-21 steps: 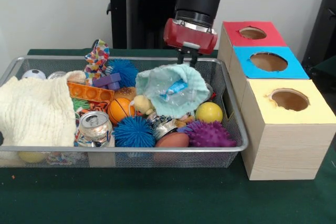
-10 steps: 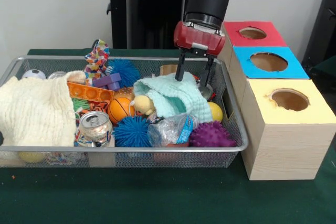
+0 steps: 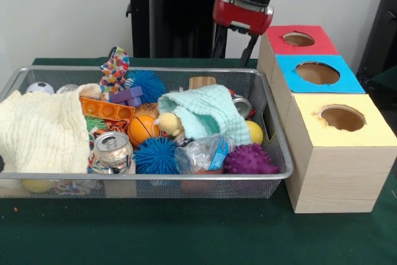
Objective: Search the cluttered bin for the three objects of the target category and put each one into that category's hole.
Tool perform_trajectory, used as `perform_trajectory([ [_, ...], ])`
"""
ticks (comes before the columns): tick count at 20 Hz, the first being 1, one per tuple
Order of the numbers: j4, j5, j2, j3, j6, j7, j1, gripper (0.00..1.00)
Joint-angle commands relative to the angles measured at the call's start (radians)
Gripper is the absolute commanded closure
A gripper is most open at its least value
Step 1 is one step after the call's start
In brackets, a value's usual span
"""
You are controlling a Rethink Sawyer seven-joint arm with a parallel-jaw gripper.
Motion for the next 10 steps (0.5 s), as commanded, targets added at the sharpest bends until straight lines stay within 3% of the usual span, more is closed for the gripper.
perform_trajectory([
  [1, -0.112, 0.047, -0.099, 0.078, 0.05, 0.172, -0.052, 0.0],
  [6, -0.059, 0.063, -0.109, 0.188, -0.131, 0.256, -0.124, 0.0],
  [10, -0.026, 0.092, -0.097, 0.178, -0.262, 0.329, -0.113, 0.0],
])
